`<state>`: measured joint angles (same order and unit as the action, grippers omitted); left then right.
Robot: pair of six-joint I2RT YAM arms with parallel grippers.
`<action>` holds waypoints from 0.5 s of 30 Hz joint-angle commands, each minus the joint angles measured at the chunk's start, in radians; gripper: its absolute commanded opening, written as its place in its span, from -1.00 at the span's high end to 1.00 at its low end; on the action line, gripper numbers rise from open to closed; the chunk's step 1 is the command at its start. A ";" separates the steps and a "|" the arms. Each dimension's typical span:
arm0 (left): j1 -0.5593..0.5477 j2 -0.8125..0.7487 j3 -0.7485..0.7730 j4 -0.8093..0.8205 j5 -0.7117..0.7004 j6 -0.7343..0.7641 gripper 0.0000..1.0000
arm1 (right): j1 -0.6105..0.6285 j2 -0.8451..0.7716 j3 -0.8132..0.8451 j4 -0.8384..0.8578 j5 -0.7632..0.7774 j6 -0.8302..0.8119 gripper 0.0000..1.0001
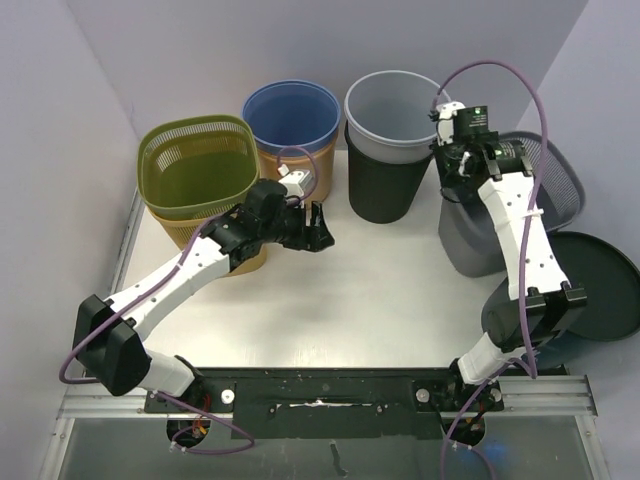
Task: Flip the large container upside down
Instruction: Turn the container upside down at the center of the board.
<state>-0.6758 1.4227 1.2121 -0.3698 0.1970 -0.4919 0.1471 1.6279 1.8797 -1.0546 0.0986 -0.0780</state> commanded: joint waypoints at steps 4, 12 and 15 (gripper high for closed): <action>0.077 -0.074 0.090 0.004 0.030 0.006 -0.28 | 0.226 -0.015 0.218 -0.138 -0.002 0.075 1.00; 0.223 -0.139 0.134 -0.045 0.029 -0.053 -0.28 | 0.357 -0.051 0.249 -0.083 -0.265 0.189 1.00; 0.244 -0.149 0.161 -0.072 0.006 -0.048 -0.28 | 0.467 -0.081 0.207 0.046 -0.355 0.251 1.00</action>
<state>-0.4656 1.3132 1.2926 -0.4324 0.2344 -0.5304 0.4934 1.6230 2.0918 -1.2278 -0.0761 0.1036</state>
